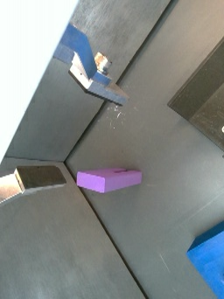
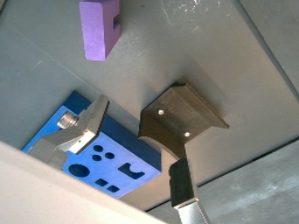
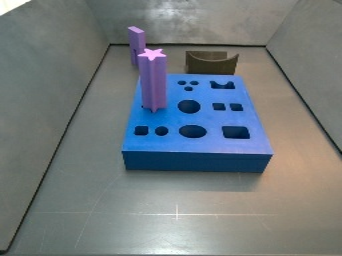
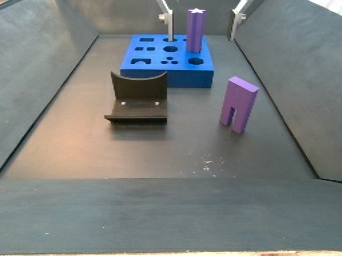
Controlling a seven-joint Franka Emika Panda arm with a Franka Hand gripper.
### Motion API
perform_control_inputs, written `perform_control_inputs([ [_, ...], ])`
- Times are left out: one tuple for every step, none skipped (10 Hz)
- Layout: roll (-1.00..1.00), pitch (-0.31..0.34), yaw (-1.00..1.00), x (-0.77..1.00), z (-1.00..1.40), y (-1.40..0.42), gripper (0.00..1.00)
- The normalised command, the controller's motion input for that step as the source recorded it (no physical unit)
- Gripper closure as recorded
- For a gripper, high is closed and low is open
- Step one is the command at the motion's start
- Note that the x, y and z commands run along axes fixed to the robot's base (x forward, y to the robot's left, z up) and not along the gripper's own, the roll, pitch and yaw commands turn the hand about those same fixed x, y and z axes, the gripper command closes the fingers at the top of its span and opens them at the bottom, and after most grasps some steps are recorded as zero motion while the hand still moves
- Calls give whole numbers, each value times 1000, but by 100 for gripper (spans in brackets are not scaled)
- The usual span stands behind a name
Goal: Pick up the double-square object. Move to above the board. Insert the double-square object.
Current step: Pick up the double-square object.
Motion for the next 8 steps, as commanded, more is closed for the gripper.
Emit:
perform_control_inputs([
  [0,0,0,-9,-9,63,0],
  [51,-94,-43,-89,-74,54,0],
  [131,-123,0,-146,-417,17,0],
  [289,-497,237,-789,-411,-89,0],
  [157,-654,100,-897,-351,-91,0],
  [309,-600,123,-946,-511,-6,0],
  [286,-489,200,-923,-554,0,0],
  [249,-386,306,-851,-629,114,0],
])
